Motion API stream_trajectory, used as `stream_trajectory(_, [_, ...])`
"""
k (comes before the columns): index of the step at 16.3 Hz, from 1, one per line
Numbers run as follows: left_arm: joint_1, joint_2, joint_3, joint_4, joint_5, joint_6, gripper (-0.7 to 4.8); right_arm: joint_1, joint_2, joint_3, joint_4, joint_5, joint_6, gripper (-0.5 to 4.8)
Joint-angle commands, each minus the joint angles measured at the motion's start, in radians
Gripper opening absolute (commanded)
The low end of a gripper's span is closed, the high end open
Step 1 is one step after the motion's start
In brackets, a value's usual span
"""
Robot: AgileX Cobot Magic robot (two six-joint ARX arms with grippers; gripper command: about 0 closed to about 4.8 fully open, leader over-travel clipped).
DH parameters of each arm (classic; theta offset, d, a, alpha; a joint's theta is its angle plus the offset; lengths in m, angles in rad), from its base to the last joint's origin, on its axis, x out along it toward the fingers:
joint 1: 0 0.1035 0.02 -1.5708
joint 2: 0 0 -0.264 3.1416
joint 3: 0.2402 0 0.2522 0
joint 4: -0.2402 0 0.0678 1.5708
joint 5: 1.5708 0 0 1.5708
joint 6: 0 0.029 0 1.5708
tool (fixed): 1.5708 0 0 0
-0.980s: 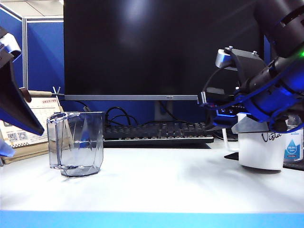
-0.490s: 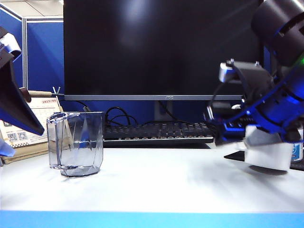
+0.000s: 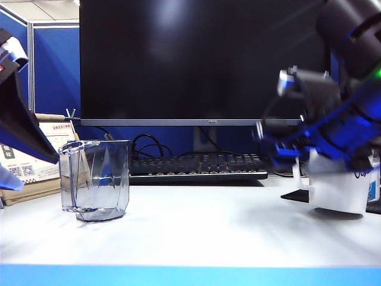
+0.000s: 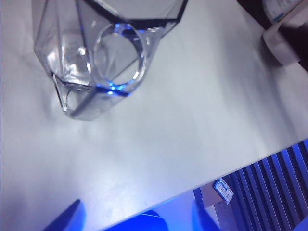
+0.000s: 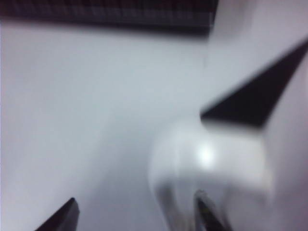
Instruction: Swap the positions of the transparent plastic cup and the white ceramic cup.
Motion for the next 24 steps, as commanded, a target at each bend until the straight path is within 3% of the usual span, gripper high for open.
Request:
stream_trajectory(1, [0.0,-0.002,0.002,0.02,-0.002,0.001,2.92,-0.002,-0.002,0.006,0.051,0.016,0.005,3.1])
stream_trajectory(6, [0.0,-0.002,0.002,0.019,0.019,0.001,2.92,-0.002,-0.001,0.006,0.063,0.143,0.007,3.1])
stream_trajectory(19, [0.0,-0.002,0.002,0.02,0.025,0.012,2.92,-0.002,0.085,0.007,0.103,0.129,0.053,3.06])
stream_trajectory(24, [0.0,-0.002,0.002,0.027,0.023,0.027,2.9,-0.002,0.164,0.008,0.192,0.146,0.057,2.91])
